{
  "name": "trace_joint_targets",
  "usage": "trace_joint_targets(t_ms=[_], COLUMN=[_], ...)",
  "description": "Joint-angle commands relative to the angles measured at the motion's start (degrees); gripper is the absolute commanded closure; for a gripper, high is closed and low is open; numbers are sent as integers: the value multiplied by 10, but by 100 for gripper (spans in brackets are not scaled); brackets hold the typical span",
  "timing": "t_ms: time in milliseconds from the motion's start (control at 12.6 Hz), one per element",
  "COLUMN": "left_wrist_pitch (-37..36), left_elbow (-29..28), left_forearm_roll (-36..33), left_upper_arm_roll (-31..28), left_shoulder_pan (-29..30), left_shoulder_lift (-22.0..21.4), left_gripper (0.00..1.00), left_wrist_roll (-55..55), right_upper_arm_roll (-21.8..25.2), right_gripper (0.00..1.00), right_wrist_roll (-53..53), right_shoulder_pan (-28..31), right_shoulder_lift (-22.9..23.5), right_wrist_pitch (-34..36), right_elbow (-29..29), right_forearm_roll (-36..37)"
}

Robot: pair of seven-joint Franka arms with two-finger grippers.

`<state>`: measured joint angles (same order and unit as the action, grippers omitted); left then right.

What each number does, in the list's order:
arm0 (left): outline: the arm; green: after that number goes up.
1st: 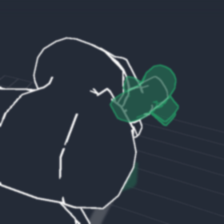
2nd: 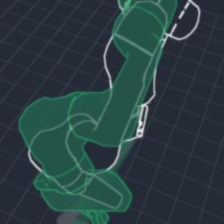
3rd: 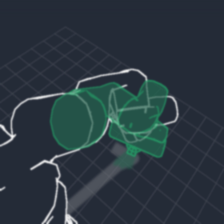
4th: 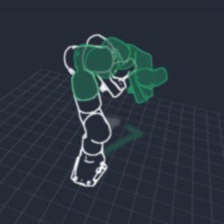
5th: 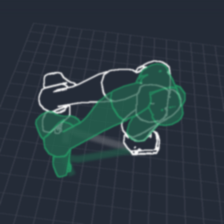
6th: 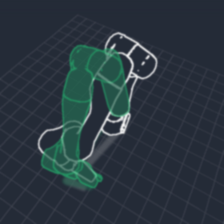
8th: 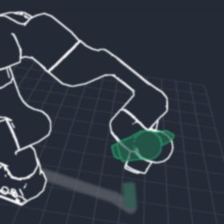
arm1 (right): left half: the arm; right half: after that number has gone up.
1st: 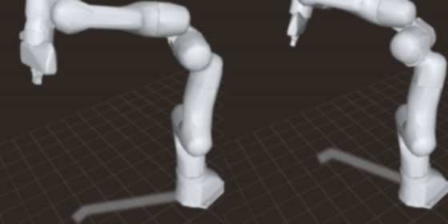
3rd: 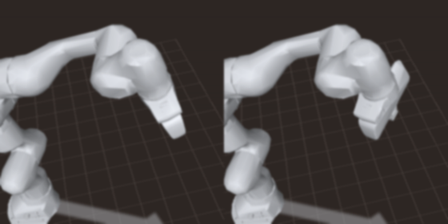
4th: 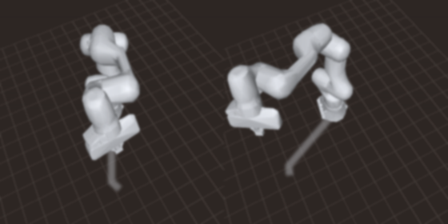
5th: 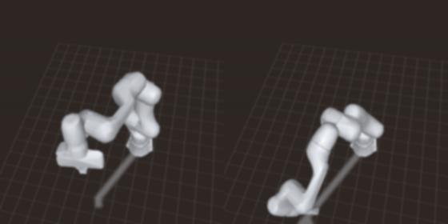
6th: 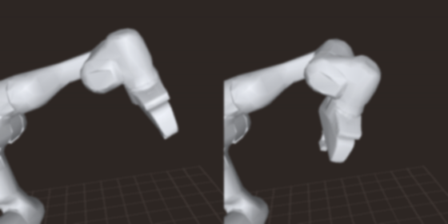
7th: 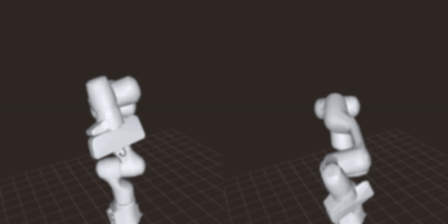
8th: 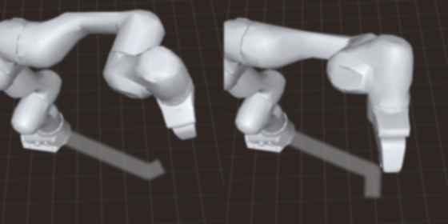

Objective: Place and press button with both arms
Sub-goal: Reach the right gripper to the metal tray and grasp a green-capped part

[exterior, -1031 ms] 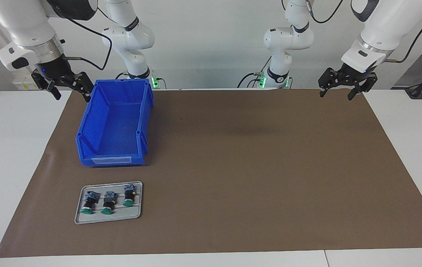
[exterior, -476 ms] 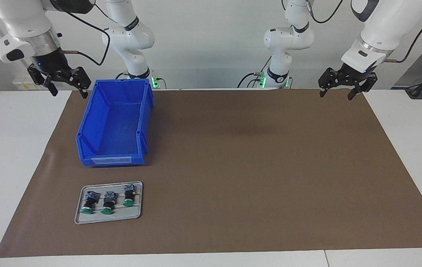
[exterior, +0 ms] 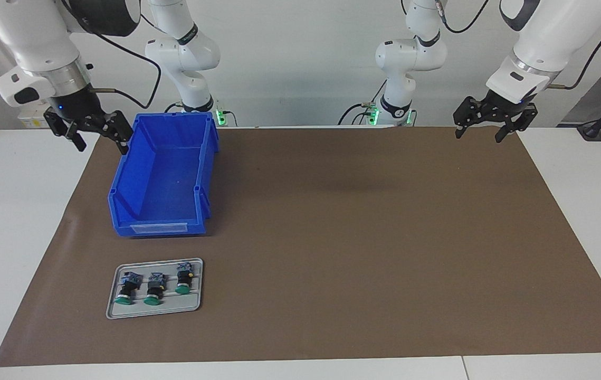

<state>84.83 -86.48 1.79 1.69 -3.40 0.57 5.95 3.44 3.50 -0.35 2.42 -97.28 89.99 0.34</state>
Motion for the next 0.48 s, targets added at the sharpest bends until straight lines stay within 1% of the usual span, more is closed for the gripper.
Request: trace_joint_targets(t_ms=[0, 238, 396], left_wrist_pitch=[-1, -1, -1], left_elbow=[-14, -13, -14], left_forearm_roll=[-8, -9, -9], left_upper_arm_roll=[5, 4, 5], left_shoulder_pan=[6, 6, 6], left_shoulder_lift=[-14, -14, -14], left_gripper=[0, 0, 0], left_wrist_roll=[-6, -6, -6], right_upper_arm_roll=[-5, -4, -5], right_gripper=[0, 0, 0], right_wrist_roll=[13, 14, 24], right_shoulder_pan=[2, -7, -9], right_shoulder_lift=[77, 182, 251], right_wrist_pitch=[-97, -253, -335], right_elbow=[-6, -10, -11], right_forearm_roll=[-22, -14, -15])
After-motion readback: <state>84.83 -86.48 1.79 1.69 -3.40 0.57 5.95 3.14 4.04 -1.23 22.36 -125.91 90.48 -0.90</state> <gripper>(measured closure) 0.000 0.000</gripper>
